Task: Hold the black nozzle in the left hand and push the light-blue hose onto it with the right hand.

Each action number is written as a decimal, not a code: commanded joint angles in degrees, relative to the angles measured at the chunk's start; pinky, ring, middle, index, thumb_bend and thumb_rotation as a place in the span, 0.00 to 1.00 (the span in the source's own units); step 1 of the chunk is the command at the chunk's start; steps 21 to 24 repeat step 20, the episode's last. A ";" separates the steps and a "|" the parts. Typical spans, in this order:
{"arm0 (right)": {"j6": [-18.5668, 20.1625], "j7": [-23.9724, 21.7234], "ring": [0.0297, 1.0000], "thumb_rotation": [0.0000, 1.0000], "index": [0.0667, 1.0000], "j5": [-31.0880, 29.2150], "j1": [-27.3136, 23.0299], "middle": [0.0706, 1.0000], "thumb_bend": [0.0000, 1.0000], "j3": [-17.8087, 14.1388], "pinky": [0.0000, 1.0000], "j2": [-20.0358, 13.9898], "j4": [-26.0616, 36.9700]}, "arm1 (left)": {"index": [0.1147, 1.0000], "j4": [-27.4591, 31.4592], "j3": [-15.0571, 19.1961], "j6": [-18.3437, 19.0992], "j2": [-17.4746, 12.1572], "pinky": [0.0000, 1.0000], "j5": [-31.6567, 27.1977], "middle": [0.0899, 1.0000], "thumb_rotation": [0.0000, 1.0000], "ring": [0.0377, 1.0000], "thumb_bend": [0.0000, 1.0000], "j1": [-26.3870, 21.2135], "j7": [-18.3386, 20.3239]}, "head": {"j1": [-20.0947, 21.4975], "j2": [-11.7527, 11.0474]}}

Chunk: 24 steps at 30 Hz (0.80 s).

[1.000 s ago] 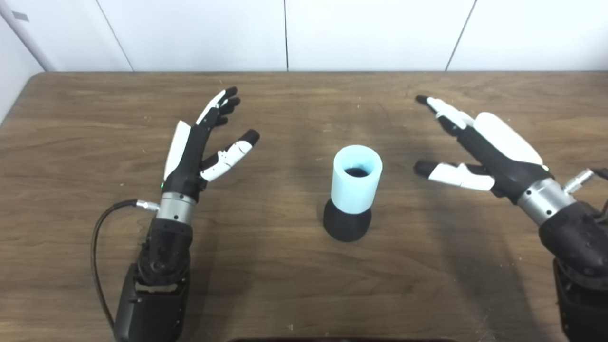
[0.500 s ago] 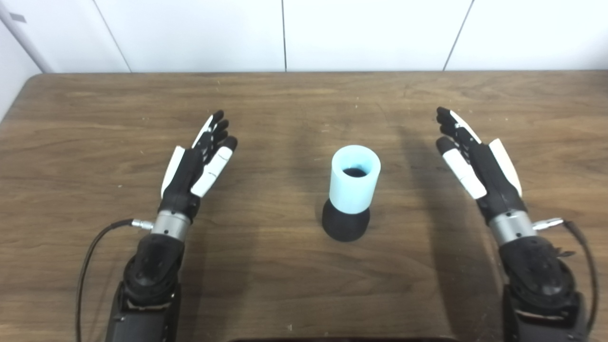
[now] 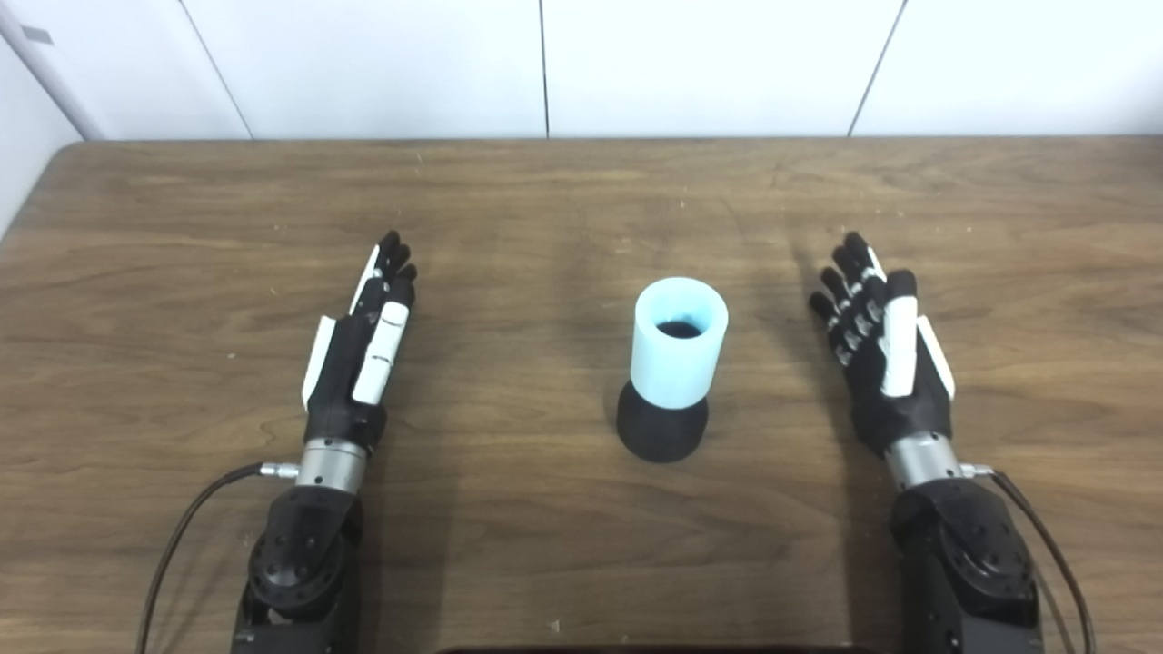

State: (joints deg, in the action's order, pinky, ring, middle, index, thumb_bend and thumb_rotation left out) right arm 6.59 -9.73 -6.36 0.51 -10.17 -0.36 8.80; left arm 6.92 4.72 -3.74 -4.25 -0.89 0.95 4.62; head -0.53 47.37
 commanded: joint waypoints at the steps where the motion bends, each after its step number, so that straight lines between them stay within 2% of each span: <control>1: -3.07 0.11 1.00 1.00 1.00 0.14 0.28 1.00 0.54 0.29 1.00 -1.70 -0.28 | 1.00 -1.70 0.35 -2.26 0.22 1.00 -0.55 1.00 0.88 1.00 0.51 1.17 -0.91 | -0.15 -0.06; 5: -5.44 0.40 1.00 1.00 1.00 0.30 1.32 1.00 0.53 1.12 1.00 -3.66 -1.59 | 1.00 -1.79 0.40 -2.86 0.44 1.00 0.22 1.00 0.88 1.00 0.51 1.92 -1.79 | -0.21 -0.18; 10: -7.41 1.12 1.00 1.00 1.00 1.09 2.22 1.00 0.53 2.07 1.00 -4.19 -2.70 | 1.00 -2.96 0.21 -4.48 0.22 1.00 0.34 1.00 0.88 1.00 0.52 2.19 -2.22 | -0.51 -0.56; 16: -11.69 2.02 1.00 1.00 1.00 3.31 3.20 1.00 0.55 4.00 1.00 -5.04 -5.34 | 1.00 -5.40 0.25 -6.52 -0.15 1.00 -0.76 1.00 0.88 1.00 0.51 2.37 -1.67 | -1.73 -0.97; 20: -14.42 2.39 1.00 1.00 1.00 3.69 3.49 1.00 0.58 4.62 1.00 -5.22 -7.31 | 1.00 -6.12 -0.02 -5.57 -0.26 1.00 -1.79 0.99 0.88 0.99 0.52 2.36 -1.06 | -1.44 -1.15; 24: -14.42 2.39 1.00 1.00 1.00 3.69 3.49 1.00 0.58 4.62 1.00 -5.22 -7.31 | 1.00 -6.12 -0.02 -5.57 -0.26 1.00 -1.79 0.99 0.88 0.99 0.52 2.36 -1.06 | -1.44 -1.15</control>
